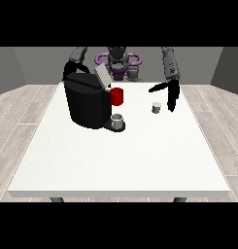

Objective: Insert the coffee pod into the coffee machine and close the lid

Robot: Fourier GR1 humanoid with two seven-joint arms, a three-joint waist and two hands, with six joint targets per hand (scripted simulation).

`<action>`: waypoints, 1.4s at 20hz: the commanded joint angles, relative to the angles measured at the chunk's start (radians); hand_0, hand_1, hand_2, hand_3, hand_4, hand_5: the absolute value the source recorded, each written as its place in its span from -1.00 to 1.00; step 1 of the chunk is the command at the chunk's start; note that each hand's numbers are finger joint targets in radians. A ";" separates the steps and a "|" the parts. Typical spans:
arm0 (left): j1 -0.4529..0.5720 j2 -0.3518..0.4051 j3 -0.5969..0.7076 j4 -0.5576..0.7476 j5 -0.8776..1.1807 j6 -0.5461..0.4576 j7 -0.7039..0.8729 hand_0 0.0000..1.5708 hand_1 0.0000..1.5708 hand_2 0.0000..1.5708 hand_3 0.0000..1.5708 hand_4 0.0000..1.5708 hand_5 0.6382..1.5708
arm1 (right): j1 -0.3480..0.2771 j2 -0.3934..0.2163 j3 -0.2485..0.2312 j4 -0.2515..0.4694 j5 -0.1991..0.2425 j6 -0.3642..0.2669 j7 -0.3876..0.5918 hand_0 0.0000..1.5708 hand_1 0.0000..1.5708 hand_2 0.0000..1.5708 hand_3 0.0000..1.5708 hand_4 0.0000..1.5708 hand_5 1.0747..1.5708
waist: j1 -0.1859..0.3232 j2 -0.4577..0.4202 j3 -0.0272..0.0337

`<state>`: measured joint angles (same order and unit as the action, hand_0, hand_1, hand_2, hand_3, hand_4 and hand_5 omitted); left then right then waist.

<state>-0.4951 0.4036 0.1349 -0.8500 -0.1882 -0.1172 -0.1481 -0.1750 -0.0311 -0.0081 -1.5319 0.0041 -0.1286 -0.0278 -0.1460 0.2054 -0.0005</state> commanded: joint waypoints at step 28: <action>-0.145 0.009 -0.083 0.303 -0.340 0.279 -0.130 0.17 0.17 0.33 0.06 -0.54 1.00 | -0.050 0.030 -0.016 0.074 0.006 -0.040 -0.004 -1.00 -1.00 -1.00 -1.00 -0.37 1.00 | -0.015 0.027 0.0003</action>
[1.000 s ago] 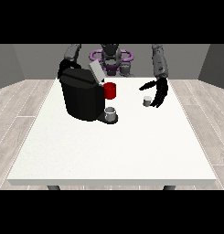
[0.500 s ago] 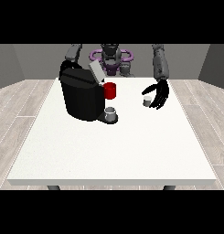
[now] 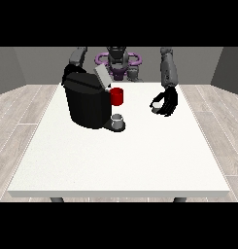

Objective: Insert the coffee pod into the coffee machine and close the lid

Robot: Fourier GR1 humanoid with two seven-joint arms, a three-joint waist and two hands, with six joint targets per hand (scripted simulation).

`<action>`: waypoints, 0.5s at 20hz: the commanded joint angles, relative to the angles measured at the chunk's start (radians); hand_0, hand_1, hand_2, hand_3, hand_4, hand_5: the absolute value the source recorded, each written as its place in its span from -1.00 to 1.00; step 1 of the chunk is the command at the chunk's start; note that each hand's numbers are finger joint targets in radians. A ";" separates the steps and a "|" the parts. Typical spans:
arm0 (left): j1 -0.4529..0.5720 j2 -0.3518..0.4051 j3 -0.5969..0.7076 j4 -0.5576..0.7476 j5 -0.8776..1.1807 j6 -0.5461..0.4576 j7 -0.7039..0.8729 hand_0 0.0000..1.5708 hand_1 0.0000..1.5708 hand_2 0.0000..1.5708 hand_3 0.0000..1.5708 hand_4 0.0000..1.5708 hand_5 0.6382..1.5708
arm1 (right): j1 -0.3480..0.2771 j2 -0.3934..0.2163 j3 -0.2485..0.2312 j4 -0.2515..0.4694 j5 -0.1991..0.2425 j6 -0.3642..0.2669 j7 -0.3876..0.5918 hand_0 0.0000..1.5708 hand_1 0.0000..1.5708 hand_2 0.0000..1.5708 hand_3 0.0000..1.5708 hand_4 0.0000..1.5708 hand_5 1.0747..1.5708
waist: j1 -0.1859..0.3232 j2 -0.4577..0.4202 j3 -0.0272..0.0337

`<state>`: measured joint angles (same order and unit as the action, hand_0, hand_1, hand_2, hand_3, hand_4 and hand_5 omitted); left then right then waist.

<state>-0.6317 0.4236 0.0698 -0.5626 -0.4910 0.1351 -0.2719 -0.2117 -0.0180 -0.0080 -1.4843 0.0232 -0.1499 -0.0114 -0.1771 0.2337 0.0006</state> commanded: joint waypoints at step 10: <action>-0.050 0.027 -0.027 0.056 -0.099 0.025 -0.068 0.61 0.61 0.78 0.74 -0.35 1.00 | -0.006 0.007 -0.017 0.020 -0.032 0.004 -0.036 -1.00 -1.00 -1.00 -1.00 -0.49 1.00 | 0.010 0.008 -0.0009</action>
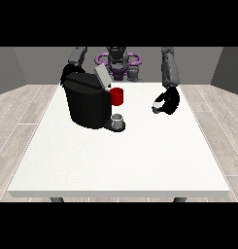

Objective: Insert the coffee pod into the coffee machine and close the lid

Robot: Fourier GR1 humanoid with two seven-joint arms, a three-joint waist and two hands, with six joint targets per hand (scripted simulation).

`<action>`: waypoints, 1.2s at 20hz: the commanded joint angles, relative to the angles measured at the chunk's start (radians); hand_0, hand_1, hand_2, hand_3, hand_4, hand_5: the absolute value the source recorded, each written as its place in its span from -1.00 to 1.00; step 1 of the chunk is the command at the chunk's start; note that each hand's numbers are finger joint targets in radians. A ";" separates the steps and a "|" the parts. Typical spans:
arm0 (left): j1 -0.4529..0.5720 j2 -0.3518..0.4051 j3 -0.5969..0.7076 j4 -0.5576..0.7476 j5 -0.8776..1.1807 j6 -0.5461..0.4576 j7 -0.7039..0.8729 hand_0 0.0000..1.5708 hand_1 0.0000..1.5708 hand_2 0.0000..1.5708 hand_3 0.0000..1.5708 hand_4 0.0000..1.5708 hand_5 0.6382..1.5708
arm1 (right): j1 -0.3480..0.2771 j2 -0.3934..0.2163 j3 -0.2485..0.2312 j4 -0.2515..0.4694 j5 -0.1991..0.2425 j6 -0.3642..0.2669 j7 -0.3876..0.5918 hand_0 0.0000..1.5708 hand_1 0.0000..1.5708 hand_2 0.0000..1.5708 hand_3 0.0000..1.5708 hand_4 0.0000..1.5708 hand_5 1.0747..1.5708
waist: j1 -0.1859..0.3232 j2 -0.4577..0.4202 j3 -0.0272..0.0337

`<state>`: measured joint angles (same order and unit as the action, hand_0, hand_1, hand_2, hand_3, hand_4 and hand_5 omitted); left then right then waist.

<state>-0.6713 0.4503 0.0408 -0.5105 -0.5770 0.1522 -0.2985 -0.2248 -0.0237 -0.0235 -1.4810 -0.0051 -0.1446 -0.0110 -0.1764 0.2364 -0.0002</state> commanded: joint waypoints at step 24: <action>-0.280 -0.074 -0.009 -0.154 -0.014 -0.232 0.117 0.60 0.60 0.69 0.63 -0.32 1.00 | -0.046 0.012 -0.032 0.189 -0.037 0.010 -0.079 -1.00 -1.00 -1.00 -1.00 -0.37 1.00 | -0.008 -0.109 0.0006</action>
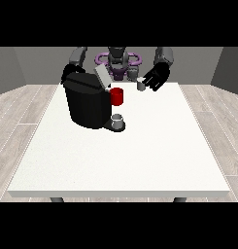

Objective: Insert the coffee pod into the coffee machine and close the lid

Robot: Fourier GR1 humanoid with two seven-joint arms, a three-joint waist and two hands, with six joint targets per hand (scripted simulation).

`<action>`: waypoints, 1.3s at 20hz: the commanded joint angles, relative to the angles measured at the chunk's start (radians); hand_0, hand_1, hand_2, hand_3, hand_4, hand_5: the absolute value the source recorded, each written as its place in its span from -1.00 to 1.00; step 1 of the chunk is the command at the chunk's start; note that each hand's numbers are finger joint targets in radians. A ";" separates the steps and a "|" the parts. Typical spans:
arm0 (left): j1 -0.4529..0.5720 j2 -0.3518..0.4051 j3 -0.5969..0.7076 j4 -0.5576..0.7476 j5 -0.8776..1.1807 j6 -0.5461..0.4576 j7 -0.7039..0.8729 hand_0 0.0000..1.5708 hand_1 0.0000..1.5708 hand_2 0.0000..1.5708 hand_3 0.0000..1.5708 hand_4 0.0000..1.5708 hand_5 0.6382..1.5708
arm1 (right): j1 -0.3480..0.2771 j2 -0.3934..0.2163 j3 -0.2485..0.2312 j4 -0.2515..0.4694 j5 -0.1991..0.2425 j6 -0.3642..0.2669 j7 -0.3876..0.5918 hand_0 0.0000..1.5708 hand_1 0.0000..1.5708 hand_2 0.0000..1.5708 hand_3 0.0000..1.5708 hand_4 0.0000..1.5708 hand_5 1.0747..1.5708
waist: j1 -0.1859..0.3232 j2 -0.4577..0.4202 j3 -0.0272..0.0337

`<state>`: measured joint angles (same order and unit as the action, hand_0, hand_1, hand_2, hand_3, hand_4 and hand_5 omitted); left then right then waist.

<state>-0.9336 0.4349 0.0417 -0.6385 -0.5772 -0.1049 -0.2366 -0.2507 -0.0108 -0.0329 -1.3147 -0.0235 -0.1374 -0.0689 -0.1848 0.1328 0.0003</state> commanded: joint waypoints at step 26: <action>-0.219 -0.007 0.046 -0.002 -0.037 -0.044 0.141 0.63 0.63 0.67 0.56 -0.36 1.00 | -0.050 -0.020 -0.012 -0.033 0.016 -0.032 0.003 -1.00 -1.00 -1.00 -1.00 -0.39 1.00 | -0.078 0.081 0.0001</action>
<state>-1.1361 0.4438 0.0923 -0.6402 -0.6080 -0.1284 -0.1272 -0.3112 -0.0370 -0.0438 -1.3719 -0.0132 -0.1618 -0.0519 -0.2712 0.2216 0.0001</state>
